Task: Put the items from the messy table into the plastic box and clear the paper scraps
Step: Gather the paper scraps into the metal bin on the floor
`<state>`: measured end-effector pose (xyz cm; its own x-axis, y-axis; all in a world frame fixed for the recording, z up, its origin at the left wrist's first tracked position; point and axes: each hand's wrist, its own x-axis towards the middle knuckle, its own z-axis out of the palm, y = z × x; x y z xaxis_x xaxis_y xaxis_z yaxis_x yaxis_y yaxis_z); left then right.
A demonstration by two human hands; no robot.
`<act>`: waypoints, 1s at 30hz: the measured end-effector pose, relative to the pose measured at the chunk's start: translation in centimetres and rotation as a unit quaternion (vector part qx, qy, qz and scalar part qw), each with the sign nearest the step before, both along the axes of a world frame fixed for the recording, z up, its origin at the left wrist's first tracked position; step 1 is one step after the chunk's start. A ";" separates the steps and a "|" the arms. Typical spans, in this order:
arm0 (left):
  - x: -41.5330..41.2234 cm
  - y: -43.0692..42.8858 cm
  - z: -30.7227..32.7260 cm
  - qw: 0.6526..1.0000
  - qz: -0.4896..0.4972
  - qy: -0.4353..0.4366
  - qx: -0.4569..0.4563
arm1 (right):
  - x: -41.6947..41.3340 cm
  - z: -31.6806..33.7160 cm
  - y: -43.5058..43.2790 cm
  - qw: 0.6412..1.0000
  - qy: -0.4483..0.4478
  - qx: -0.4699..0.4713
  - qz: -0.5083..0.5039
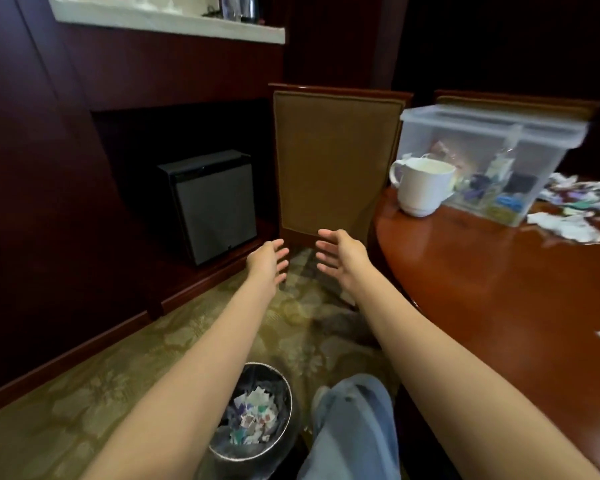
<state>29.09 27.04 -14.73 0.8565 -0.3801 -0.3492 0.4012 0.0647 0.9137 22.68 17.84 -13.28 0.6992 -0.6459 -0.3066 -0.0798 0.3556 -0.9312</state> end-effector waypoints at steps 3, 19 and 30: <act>-1.5 -1.6 2.2 1.000 -0.021 -0.017 -0.016 | -1.8 2.0 -1.6 1.000 -0.026 0.009 -0.015; -14.3 -11.3 6.6 0.973 -0.215 -0.027 -0.077 | -17.9 5.6 -10.4 0.974 -0.045 -0.016 -0.220; -24.4 -16.9 5.3 0.845 -0.442 -0.295 0.062 | -28.7 5.3 -12.5 0.945 -0.033 -0.011 -0.326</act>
<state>4.67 10.13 -9.39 0.2954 -0.9543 -0.0443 -0.2849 -0.1322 0.9494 -5.97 5.32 -7.96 0.1674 -0.9513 -0.2587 0.2075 0.2905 -0.9341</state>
